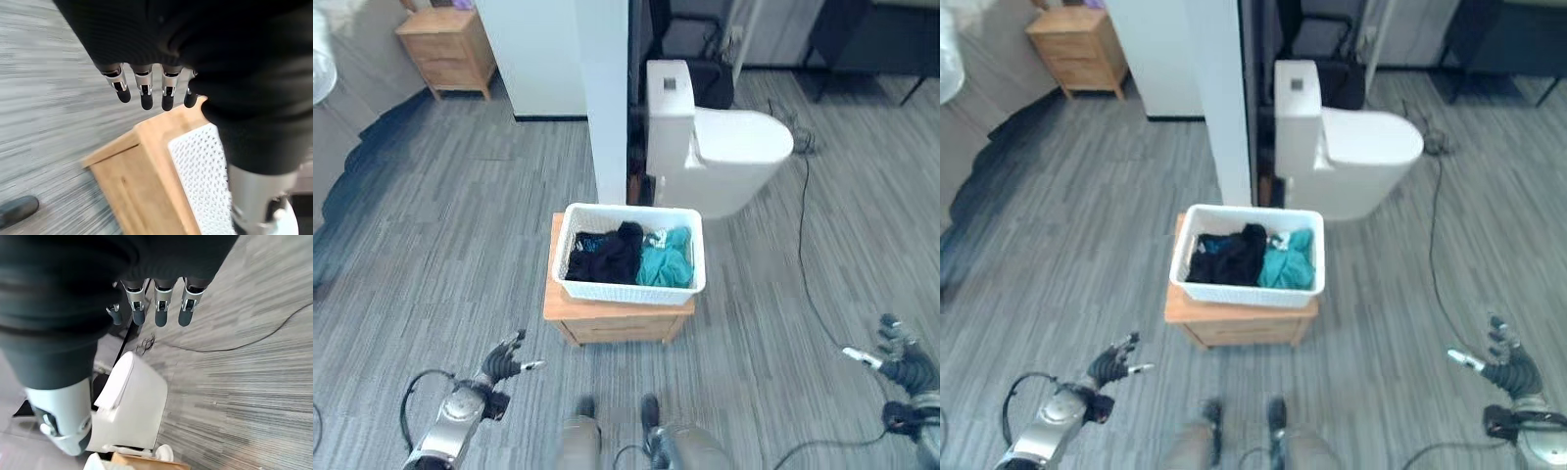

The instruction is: Grab the laundry basket,head to the washer,open it,put in the laundry and shut it.

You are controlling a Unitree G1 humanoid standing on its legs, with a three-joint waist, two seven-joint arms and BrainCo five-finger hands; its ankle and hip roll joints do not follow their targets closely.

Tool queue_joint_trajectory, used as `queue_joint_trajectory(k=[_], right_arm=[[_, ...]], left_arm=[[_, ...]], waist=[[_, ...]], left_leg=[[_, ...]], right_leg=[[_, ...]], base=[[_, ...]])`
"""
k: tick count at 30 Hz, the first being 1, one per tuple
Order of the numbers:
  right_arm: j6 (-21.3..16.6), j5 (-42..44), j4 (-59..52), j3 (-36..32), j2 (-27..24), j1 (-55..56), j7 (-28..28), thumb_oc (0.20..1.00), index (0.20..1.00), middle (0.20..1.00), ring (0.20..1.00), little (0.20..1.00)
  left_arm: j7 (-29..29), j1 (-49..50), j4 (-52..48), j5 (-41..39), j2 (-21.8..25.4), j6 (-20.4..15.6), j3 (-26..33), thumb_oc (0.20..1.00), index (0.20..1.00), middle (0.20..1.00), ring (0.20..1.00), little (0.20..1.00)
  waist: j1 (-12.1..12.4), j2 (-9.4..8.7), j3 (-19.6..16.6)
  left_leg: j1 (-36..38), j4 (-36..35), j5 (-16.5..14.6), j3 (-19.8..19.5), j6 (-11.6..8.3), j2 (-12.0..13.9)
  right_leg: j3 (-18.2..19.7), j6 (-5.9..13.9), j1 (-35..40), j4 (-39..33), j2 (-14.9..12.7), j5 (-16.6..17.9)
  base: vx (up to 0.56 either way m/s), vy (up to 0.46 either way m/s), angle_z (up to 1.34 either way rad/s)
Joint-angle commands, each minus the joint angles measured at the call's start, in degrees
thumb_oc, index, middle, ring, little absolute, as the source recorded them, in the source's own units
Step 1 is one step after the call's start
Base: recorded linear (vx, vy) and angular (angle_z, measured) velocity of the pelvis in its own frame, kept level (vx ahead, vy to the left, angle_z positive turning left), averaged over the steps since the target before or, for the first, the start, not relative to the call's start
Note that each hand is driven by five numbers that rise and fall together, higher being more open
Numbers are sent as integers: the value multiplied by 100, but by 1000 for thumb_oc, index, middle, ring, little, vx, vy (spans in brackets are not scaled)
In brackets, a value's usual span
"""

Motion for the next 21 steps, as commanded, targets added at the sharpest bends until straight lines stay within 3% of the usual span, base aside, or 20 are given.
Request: queue_joint_trajectory(k=[1, 3, 7, 17, 20, 21], right_arm=[[-82, -272, -136, -126, -441, 8, -218, 1000, 1000, 1000, 1000, 1000], [1, -530, 93, 44, -676, -353, -242, 1000, 1000, 1000, 1000, 1000], [72, -864, 300, 334, -766, -695, -242, 1000, 1000, 1000, 1000, 1000], [245, -993, 686, 537, -915, -1064, -280, 1000, 1000, 1000, 1000, 1000], [242, -814, 865, 635, -1071, -1210, -246, 1000, 1000, 1000, 1000, 1000], [314, -715, 975, 775, -1327, -1344, -137, 1000, 1000, 1000, 1000, 1000]], left_arm=[[-5, 117, -428, 17, 153, -223, 315, 1000, 1000, 1000, 1000, 1000], [-93, 288, -655, -91, 277, -226, 390, 1000, 1000, 1000, 1000, 1000], [-150, 389, -861, -68, 440, -188, 549, 1000, 1000, 1000, 1000, 1000], [-78, 275, -963, -44, 518, -75, 674, 1000, 1000, 1000, 1000, 1000], [-64, -10, -914, -223, 531, -25, 501, 1000, 1000, 1000, 1000, 1000], [-97, -288, -885, -404, 647, 37, 295, 1000, 1000, 1000, 1000, 1000]], waist=[[132, 27, -548], [204, 56, -704], [337, 41, -778], [362, 33, -896], [324, 43, -877], [312, 47, -852]], left_leg=[[253, -250, 289, 86, 428, -364], [527, -588, 280, 257, 569, -412], [726, -829, 284, 403, 673, -410], [945, -1138, 328, 334, 659, -341], [935, -1149, 353, 286, 633, -331], [907, -1150, 370, 257, 614, -330]], right_leg=[[237, 674, 823, -1538, -594, 868], [323, 803, 769, -1620, -727, 958], [474, 855, 768, -1724, -786, 1032], [314, 861, 938, -1982, -783, 1040], [260, 856, 958, -2022, -764, 1042], [218, 856, 943, -2050, -768, 1072]], base=[[58, 222, -57], [75, 242, -51], [43, 95, -46], [41, -6, 0], [17, -24, 12], [2, -22, 19]])
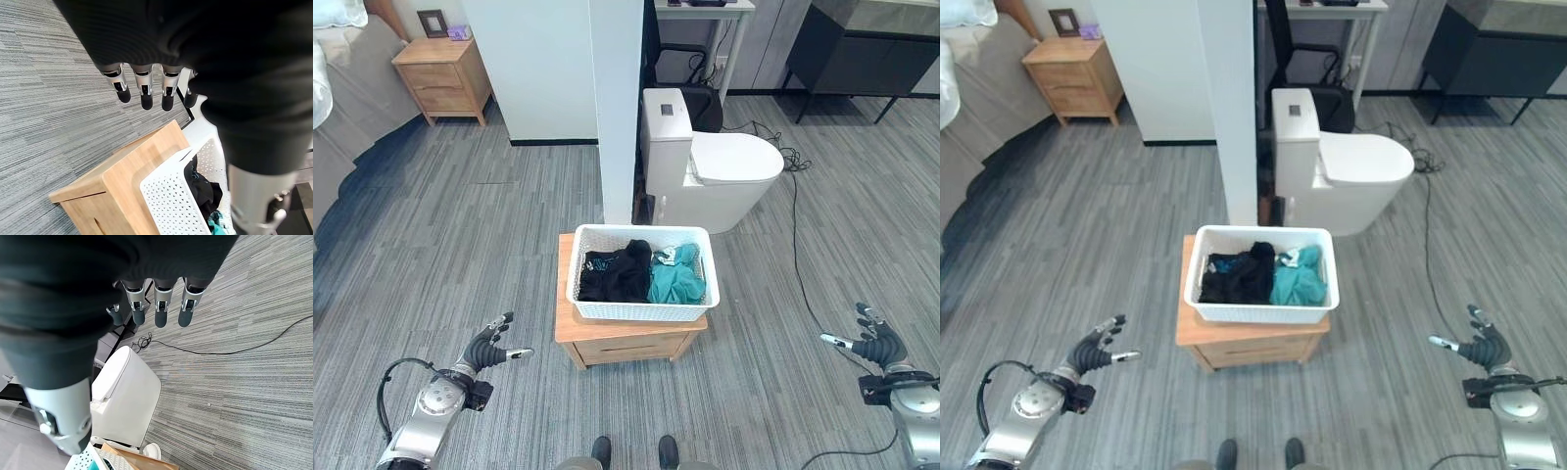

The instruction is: Grab the laundry basket,head to the washer,open it,put in the laundry and shut it.

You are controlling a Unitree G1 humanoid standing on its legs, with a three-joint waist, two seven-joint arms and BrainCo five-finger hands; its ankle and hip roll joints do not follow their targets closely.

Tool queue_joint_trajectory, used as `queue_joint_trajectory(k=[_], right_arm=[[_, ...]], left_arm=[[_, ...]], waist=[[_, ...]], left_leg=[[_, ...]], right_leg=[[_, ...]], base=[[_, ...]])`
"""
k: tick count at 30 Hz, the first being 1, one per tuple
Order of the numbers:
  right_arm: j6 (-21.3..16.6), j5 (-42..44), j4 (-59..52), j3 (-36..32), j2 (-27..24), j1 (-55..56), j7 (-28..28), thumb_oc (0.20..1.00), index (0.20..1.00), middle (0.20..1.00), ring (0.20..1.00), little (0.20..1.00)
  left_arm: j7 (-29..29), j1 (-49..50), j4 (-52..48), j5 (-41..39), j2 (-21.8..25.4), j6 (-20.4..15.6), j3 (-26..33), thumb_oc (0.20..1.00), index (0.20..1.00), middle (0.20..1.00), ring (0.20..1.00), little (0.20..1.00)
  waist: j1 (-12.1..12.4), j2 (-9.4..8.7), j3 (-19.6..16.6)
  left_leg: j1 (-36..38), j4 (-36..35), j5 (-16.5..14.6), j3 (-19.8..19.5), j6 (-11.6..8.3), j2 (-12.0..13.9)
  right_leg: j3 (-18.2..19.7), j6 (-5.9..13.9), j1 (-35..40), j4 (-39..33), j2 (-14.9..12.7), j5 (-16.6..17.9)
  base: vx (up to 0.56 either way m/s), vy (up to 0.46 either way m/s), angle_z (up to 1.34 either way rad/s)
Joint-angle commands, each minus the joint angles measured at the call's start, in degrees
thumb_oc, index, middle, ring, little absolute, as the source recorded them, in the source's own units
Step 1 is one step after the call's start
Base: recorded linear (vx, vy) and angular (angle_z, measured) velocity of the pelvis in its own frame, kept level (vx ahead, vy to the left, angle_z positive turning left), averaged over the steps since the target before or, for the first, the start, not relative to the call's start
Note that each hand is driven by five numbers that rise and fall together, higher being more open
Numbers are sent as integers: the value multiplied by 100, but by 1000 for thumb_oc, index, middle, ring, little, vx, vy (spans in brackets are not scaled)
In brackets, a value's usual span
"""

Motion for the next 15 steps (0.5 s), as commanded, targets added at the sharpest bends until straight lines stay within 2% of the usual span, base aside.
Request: queue_joint_trajectory(k=[1, 3, 4, 7, 10, 12, 13, 15], right_arm=[[-54, 160, 80, 39, -780, -313, -11, 1000, 1000, 1000, 1000, 1000], [75, 415, 402, 583, -1476, -861, 275, 1000, 1000, 1000, 1000, 1000], [111, 438, 443, 763, -1646, -1016, 350, 1000, 1000, 1000, 1000, 1000], [230, 518, 245, 1035, -1856, -1403, 428, 1000, 1000, 1000, 1000, 1000], [339, 578, 253, 1624, -2222, -2149, 544, 1000, 1000, 1000, 1000, 1000], [357, 558, 401, 2090, -2292, -2726, 524, 1000, 1000, 1000, 1000, 1000], [350, 563, 432, 2125, -2293, -2777, 520, 1000, 1000, 1000, 1000, 1000], [407, 492, 698, 2736, -2297, -3542, 514, 1000, 1000, 1000, 1000, 1000]], left_arm=[[55, -657, -41, -366, 369, -76, -201, 1000, 1000, 1000, 1000, 1000], [33, -1493, 231, -825, 644, 9, -834, 1000, 1000, 1000, 1000, 1000], [51, -1730, 342, -916, 722, 30, -1010, 1000, 1000, 1000, 1000, 1000], [109, -2202, 530, -981, 889, 49, -1265, 1000, 1000, 1000, 1000, 1000], [248, -3151, 1349, -963, 1047, 60, -1846, 1000, 1000, 1000, 1000, 1000], [293, -3682, 2014, -1005, 964, 59, -2217, 1000, 1000, 1000, 1000, 1000], [291, -3707, 2046, -1011, 960, 44, -2221, 1000, 1000, 1000, 1000, 1000], [379, -4331, 2834, -999, 819, 37, -2555, 1000, 1000, 1000, 1000, 1000]], waist=[[25, -61, -185], [21, -57, -89], [21, -51, -53], [8, -41, 31], [-13, -38, 196], [-24, -34, 289], [-28, -34, 292], [-42, -37, 398]], left_leg=[[-355, 29, 0, -69, -46, 146], [-505, 15, 76, -115, -84, 146], [-565, 19, 55, -118, -90, 142], [-737, 20, 110, -101, -107, 146], [-1013, 9, 212, -27, -135, 139], [-1149, 9, 265, 10, -144, 133], [-1159, 9, 267, 14, -144, 133], [-1308, 9, 303, 47, -149, 119]], right_leg=[[-176, 385, -69, 186, -365, -215], [-253, 412, -175, 117, -379, -103], [-271, 423, -219, 96, -378, -102], [-250, 440, -392, 77, -381, -20], [-199, 490, -690, 39, -391, 146], [-159, 516, -857, 39, -386, 213], [-155, 516, -869, 39, -385, 216], [-94, 549, -1038, 39, -397, 300]], base=[[-23, -26, 12], [-52, -25, 14], [-71, -16, 20], [-61, -3, 5], [-67, 16, -6], [-40, 29, -15], [-32, 25, -21], [-38, 37, -12]])
